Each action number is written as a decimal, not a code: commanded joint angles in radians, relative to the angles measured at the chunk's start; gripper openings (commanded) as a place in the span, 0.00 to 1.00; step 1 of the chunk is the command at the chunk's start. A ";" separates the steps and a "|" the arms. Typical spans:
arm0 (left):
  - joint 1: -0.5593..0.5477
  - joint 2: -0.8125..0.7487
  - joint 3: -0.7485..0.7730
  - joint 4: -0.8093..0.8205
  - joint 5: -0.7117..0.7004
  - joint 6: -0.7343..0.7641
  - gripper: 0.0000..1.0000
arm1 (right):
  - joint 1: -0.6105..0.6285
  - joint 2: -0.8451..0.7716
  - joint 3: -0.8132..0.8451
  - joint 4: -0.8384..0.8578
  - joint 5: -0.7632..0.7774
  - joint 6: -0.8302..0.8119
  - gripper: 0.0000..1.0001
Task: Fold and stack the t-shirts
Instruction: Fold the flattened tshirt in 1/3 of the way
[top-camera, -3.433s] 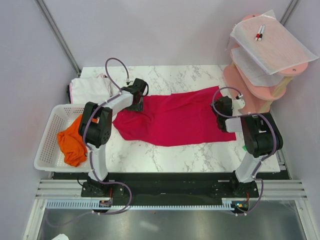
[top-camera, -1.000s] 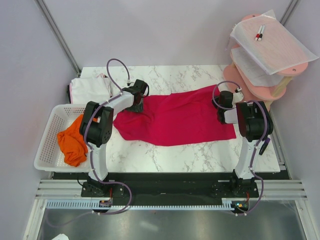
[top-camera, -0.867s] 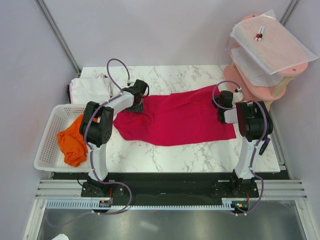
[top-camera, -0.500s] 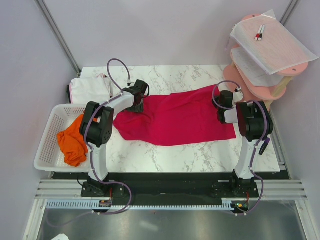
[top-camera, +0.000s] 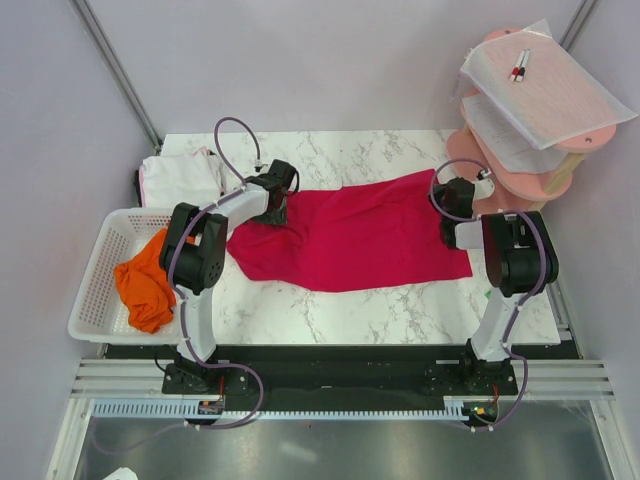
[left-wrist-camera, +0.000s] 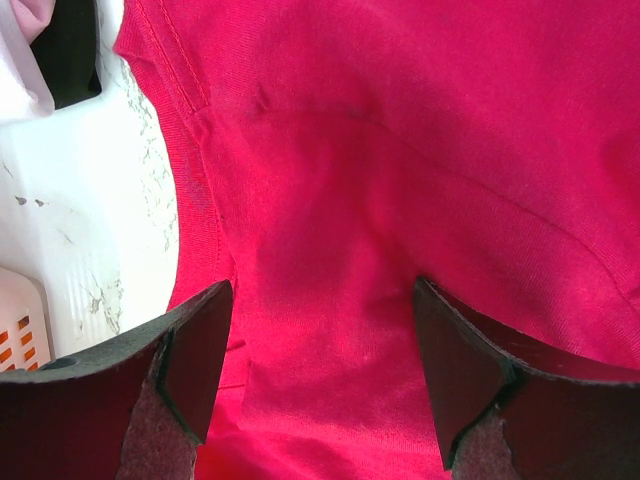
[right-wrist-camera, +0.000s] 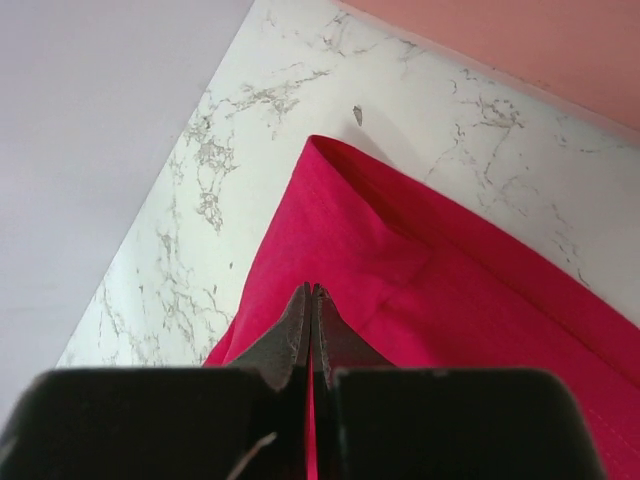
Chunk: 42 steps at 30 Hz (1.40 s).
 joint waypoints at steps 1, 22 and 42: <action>0.001 0.011 -0.029 0.003 -0.018 0.002 0.79 | -0.004 -0.080 -0.048 0.051 -0.020 -0.026 0.00; -0.016 -0.147 -0.154 0.106 0.103 -0.010 0.84 | -0.026 -0.162 0.025 -0.225 0.065 -0.245 0.62; -0.018 -0.130 -0.146 0.101 0.086 0.005 0.83 | -0.030 0.064 0.191 -0.256 0.070 -0.219 0.59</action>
